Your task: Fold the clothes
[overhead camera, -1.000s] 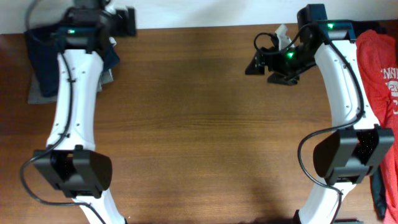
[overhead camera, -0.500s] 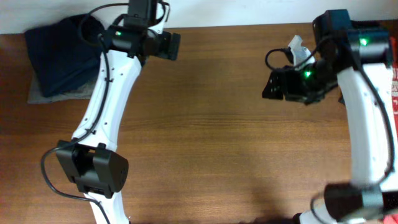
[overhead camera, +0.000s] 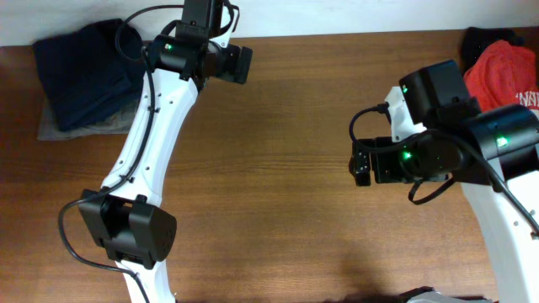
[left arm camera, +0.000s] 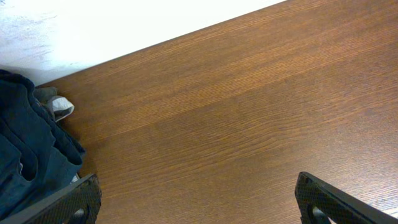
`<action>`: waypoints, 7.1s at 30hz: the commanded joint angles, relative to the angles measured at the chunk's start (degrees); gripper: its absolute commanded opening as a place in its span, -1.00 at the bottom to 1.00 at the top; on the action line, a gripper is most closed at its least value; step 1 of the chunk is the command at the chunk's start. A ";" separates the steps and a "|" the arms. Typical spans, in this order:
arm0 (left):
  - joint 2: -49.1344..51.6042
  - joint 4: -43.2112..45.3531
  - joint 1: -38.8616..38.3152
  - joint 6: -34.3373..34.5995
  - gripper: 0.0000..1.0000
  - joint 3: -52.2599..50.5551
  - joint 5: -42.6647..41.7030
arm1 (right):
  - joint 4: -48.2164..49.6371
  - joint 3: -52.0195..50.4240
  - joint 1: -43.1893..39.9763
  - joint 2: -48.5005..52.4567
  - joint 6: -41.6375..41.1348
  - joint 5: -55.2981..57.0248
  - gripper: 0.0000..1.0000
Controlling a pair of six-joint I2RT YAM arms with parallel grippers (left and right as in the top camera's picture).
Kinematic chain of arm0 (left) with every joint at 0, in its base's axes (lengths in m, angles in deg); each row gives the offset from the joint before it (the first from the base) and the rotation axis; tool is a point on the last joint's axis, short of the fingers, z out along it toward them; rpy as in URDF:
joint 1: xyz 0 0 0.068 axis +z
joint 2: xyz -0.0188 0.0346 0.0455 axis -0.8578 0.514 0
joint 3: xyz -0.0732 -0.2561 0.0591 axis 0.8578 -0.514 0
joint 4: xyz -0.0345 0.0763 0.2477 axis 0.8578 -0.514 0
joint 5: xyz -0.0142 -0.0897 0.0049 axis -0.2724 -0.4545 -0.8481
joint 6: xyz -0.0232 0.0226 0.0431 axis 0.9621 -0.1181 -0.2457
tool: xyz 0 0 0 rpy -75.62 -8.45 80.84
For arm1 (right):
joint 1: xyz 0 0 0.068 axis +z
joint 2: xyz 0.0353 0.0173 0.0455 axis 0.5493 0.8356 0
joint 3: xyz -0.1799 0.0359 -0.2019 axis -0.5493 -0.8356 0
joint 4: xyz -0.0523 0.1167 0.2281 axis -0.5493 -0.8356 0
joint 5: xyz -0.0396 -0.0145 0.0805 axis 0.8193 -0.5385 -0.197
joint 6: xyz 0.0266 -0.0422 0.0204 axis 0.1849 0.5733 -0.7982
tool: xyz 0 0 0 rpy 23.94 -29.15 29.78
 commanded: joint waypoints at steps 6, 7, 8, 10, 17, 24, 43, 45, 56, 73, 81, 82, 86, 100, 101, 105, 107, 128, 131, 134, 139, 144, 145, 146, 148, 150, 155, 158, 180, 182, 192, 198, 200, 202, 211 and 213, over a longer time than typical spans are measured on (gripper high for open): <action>-0.09 -0.07 -0.11 -0.44 0.98 -0.07 -0.61 | 1.86 -0.52 0.35 -1.42 -2.14 8.61 0.98; -0.09 -0.07 -0.11 -0.44 0.98 -0.07 -0.61 | 1.81 -0.52 0.35 -1.36 -2.14 8.17 0.98; -0.09 -0.07 -0.11 -0.44 0.98 -0.07 -0.61 | 1.81 -0.52 0.35 -1.29 -2.14 7.23 0.98; -0.09 -0.09 -0.11 -0.44 0.98 -0.07 -0.61 | 1.84 -0.52 0.35 -1.27 -2.14 5.20 0.98; -0.09 -0.07 -0.11 -0.44 0.98 -0.07 -0.61 | 1.77 -0.52 0.35 -1.27 -2.14 4.98 0.98; -0.09 -0.09 -0.07 -0.44 0.98 -0.07 -0.61 | 1.84 -0.52 0.35 -1.29 -2.12 5.62 0.98; -0.09 -0.07 -0.33 -0.44 0.98 -0.07 -0.61 | 18.01 -7.93 -6.84 -9.68 1.31 9.20 0.98; -0.09 -0.07 -0.33 -0.44 0.98 -0.07 -0.61 | 21.24 -13.25 -9.31 -12.83 1.36 8.17 0.98; -0.09 -0.07 -0.33 -0.44 0.98 -0.07 -0.61 | 55.76 -65.02 -19.52 -48.19 6.95 3.56 0.98; -0.09 -0.09 -0.33 -0.44 0.98 -0.07 -0.61 | 81.20 -97.59 -20.13 -81.37 6.95 0.90 0.98; -0.09 -0.07 -0.33 -0.44 0.99 -0.07 -0.61 | 101.55 -105.26 -19.06 -81.37 6.95 3.50 0.97; -0.09 -0.07 -0.33 -0.44 0.98 -0.07 -0.61 | 104.13 -106.49 -19.06 -81.37 6.95 3.50 0.98; -0.09 -0.07 -0.33 -0.44 0.98 -0.07 -0.61 | 105.22 -106.33 -19.08 -81.37 6.99 4.35 0.98; -0.09 -0.09 -0.33 -0.44 0.98 -0.07 -0.61 | 92.39 -106.33 -19.10 -81.37 7.02 5.07 0.98; -0.09 -0.07 -0.33 -0.44 0.98 -0.07 -0.61 | 92.45 -106.33 -19.12 -81.37 6.99 5.25 0.98; -0.09 -0.07 -0.33 -0.44 0.98 -0.07 -0.61 | 92.45 -106.33 -19.17 -81.37 7.17 5.42 0.98; -0.09 -0.07 -0.33 -0.44 0.98 -0.07 -0.61 | 92.45 -106.33 -19.17 -81.37 7.17 5.42 0.98; -0.09 -0.20 -0.33 -1.09 0.98 -0.07 0.11 | 92.45 -106.33 -19.17 -81.37 7.17 5.42 0.97; -0.09 -2.29 -0.31 -3.06 0.99 -0.07 5.18 | 92.45 -106.33 -19.17 -81.37 7.17 5.42 0.97; -0.09 -3.98 -0.33 -3.06 0.98 -0.07 5.88 | 92.45 -106.33 -19.17 -81.37 7.17 5.42 0.98; -0.09 -7.02 -0.33 -3.04 0.98 -0.07 5.79 | 92.45 -106.33 -19.17 -81.37 7.17 5.42 0.97; -0.63 -11.47 -0.55 0.42 0.98 -0.07 -0.24 | 92.45 -106.33 -19.17 -81.37 7.17 5.42 0.98; -1.01 -12.94 -0.57 2.32 0.98 -0.07 -1.57 | 92.45 -106.33 -19.17 -81.37 7.17 5.42 0.98; -1.73 -14.91 -0.74 3.74 0.98 -0.13 -2.12 | 92.45 -106.33 -19.17 -81.37 7.17 5.42 0.98; -3.13 -15.98 -1.09 3.98 0.98 -0.81 -2.05 | 92.45 -106.33 -19.17 -81.37 7.17 5.42 0.97; -5.16 -15.65 -1.36 4.00 0.98 -2.75 -1.20 | 92.45 -106.33 -19.17 -81.37 7.17 5.42 0.98; -14.99 -10.62 -1.33 4.17 0.98 -15.52 0.61 | 92.45 -106.33 -19.17 -81.37 7.17 5.42 0.97; -22.80 -4.63 -1.33 4.17 0.99 -27.85 2.21 | 92.45 -106.33 -19.17 -81.37 7.17 5.42 0.97; -81.55 61.88 4.61 4.15 0.98 -110.84 5.03 | 92.45 -106.33 -19.17 -81.37 7.17 5.42 0.97; -85.79 62.90 5.11 4.15 0.98 -113.22 4.79 | 92.45 -106.33 -19.17 -81.37 7.17 5.42 0.98; -100.69 64.30 9.53 4.13 0.98 -121.52 -0.79 | 92.45 -106.33 -19.17 -81.37 7.17 5.42 0.98; -102.84 58.07 11.26 3.96 0.98 -121.52 -3.04 | 92.45 -106.33 -19.17 -81.37 7.15 5.42 0.98; -103.10 57.72 11.76 3.93 0.98 -121.52 -3.06 | 92.45 -106.33 -19.17 -81.37 7.17 5.42 0.98; -103.65 56.96 12.33 3.93 0.98 -121.52 -3.06 | 92.45 -106.33 -19.17 -81.37 7.17 5.42 0.97; -112.74 50.51 13.57 3.91 0.98 -121.52 -3.32 | 92.45 -106.33 -19.17 -81.37 7.17 5.42 0.98; -113.44 50.51 13.57 3.91 0.98 -121.52 -3.41 | 92.45 -106.33 -19.17 -81.37 7.17 5.42 0.97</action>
